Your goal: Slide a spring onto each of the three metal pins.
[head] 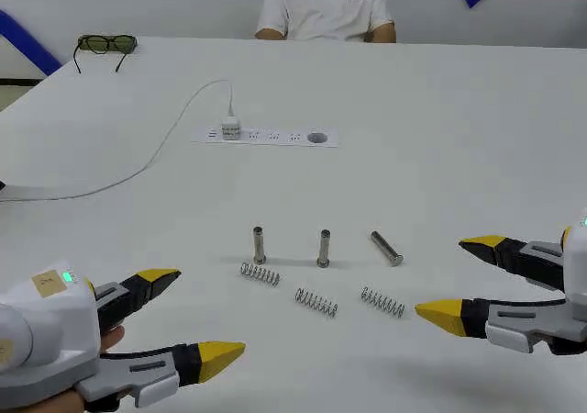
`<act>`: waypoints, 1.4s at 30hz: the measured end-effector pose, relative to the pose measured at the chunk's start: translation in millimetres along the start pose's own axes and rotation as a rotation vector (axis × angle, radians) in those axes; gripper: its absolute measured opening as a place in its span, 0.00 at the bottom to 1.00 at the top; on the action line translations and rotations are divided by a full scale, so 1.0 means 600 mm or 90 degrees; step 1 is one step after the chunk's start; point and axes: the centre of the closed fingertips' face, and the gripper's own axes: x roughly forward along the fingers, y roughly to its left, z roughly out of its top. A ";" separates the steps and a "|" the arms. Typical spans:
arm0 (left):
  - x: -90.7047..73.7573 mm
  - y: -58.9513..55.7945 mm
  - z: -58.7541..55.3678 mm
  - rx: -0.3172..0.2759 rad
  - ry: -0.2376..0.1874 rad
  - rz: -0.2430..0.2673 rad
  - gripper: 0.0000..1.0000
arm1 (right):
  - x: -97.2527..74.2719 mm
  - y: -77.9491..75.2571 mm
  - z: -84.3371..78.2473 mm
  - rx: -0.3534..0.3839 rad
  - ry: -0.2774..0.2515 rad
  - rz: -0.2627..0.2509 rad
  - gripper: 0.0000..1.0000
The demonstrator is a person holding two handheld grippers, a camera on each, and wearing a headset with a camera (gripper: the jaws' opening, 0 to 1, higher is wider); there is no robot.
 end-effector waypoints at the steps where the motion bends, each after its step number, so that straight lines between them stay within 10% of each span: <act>1: 0.000 0.001 0.000 0.000 0.000 0.000 0.77 | 0.001 -0.001 0.000 0.001 0.001 -0.001 0.65; 23: 0.004 -0.010 0.005 0.001 -0.005 -0.007 0.77 | 0.066 -0.048 0.038 0.000 0.050 -0.029 0.48; 42: 0.003 -0.013 0.001 -0.003 0.000 0.000 0.77 | 0.149 -0.099 0.014 0.036 0.140 -0.082 0.28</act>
